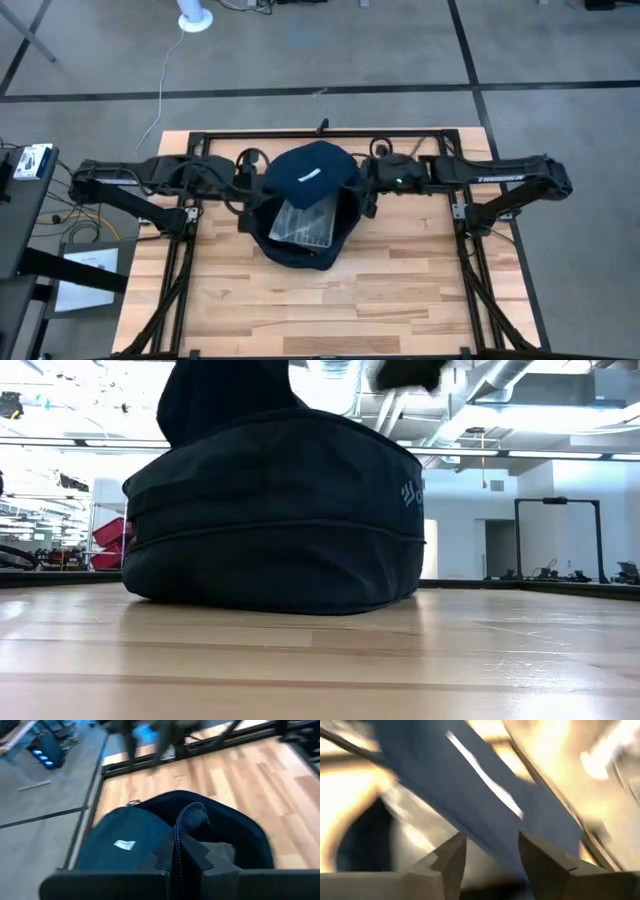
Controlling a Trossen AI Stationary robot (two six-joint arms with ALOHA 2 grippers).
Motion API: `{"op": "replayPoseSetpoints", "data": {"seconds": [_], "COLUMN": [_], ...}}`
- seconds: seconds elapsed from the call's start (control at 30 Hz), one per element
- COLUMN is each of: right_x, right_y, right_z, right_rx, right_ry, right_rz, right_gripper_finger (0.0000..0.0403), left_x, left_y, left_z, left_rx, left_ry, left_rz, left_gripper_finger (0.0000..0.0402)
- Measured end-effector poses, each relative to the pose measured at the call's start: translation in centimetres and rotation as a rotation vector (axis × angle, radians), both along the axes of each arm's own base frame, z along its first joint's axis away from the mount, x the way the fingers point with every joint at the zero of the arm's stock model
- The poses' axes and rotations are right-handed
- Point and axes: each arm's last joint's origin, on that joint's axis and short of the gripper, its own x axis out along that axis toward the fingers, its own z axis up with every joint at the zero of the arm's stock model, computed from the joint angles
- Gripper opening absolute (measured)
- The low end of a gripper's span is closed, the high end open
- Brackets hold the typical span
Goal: Unpack backpack
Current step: Open the dark blue backpack
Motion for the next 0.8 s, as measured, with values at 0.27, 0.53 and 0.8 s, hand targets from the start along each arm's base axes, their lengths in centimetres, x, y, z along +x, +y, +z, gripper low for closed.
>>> {"op": "replayPoseSetpoints", "data": {"seconds": [0.27, 0.53, 0.8], "right_x": [2.8, 5.3, 6.0], "right_y": [2.0, 1.6, 1.6], "right_z": [1.0, 0.4, 0.0], "right_rx": [-0.081, -0.074, -0.032], "right_ry": [-0.240, -0.362, -0.328], "right_rz": [0.104, 0.093, 0.111], "right_gripper_finger": [0.0249, 0.0262, 0.0207], "left_x": [1.4, 3.4, 5.7], "left_y": [1.3, 1.3, 1.3], "left_z": [0.4, 0.2, -1.3], "left_rx": [0.029, -0.004, 0.030], "left_ry": [-0.087, -0.145, -0.099], "left_rz": [0.053, 0.041, 0.024], "left_gripper_finger": [0.0000, 0.0000, 0.0000]}}
